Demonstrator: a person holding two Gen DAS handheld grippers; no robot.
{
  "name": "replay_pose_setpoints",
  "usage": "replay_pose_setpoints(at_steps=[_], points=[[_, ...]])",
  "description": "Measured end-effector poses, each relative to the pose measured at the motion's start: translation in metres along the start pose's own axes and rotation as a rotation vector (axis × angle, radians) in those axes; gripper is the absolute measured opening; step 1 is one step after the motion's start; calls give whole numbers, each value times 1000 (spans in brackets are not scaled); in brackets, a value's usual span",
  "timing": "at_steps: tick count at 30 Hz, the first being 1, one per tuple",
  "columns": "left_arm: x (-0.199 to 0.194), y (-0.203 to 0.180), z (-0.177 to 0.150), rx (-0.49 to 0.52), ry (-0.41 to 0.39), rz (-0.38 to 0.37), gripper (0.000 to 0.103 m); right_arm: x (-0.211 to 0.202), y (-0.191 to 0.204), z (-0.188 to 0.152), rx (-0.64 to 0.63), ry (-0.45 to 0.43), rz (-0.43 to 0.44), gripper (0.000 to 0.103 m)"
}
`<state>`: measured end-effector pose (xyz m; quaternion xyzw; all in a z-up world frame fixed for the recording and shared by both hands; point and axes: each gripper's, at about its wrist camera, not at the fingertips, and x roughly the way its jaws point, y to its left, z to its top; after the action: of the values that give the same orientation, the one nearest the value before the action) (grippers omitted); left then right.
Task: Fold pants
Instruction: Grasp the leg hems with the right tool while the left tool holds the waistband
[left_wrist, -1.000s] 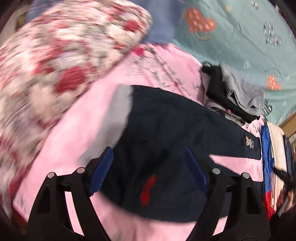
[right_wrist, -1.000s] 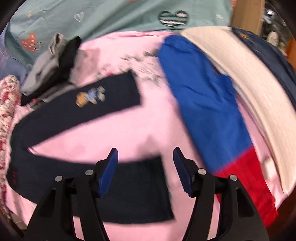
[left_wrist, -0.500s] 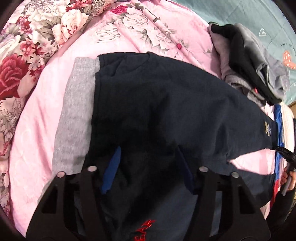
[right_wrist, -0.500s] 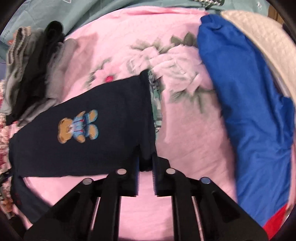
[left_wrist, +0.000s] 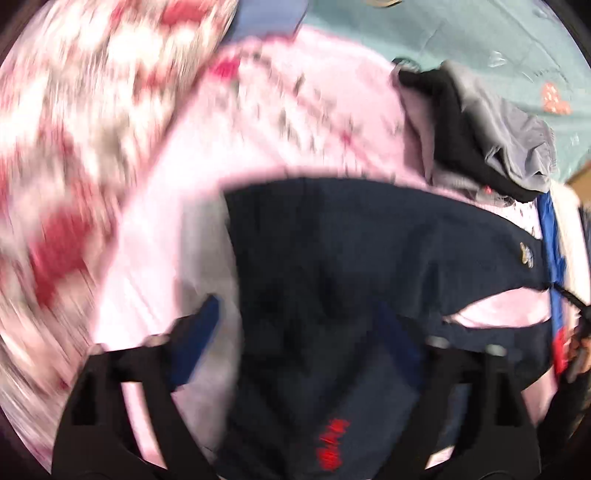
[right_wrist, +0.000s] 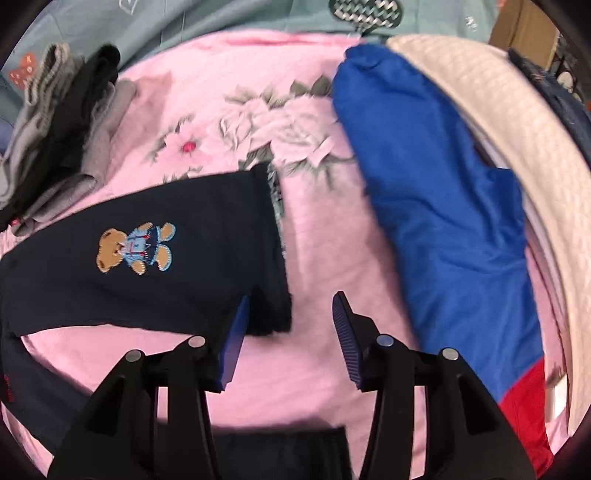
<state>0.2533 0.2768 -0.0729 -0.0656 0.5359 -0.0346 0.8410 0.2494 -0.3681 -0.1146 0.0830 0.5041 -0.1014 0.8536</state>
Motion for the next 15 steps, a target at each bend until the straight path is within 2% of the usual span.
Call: replay_pose_setpoints(at_steps=[2,4,5,9,12,15], points=[[1,2,26,133,-39,22,91,-21,-4,-13,17,-30,47,47],[9,5,43,201,-54,25,91,-38,-2,-31,10,-43,68,48],[19,6,58,225,-36,4,91,-46,1,-41,2,-48,69,48],[59,9,77,302,64,-120,91,-77,20,-70,-24,-49,67,48],[81,-1,74,377,99,-162,91,-94,34,-81,-55,-60,41,48],[105,0,72,421,158,-171,90,-109,66,-76,-151,-80,37,48]])
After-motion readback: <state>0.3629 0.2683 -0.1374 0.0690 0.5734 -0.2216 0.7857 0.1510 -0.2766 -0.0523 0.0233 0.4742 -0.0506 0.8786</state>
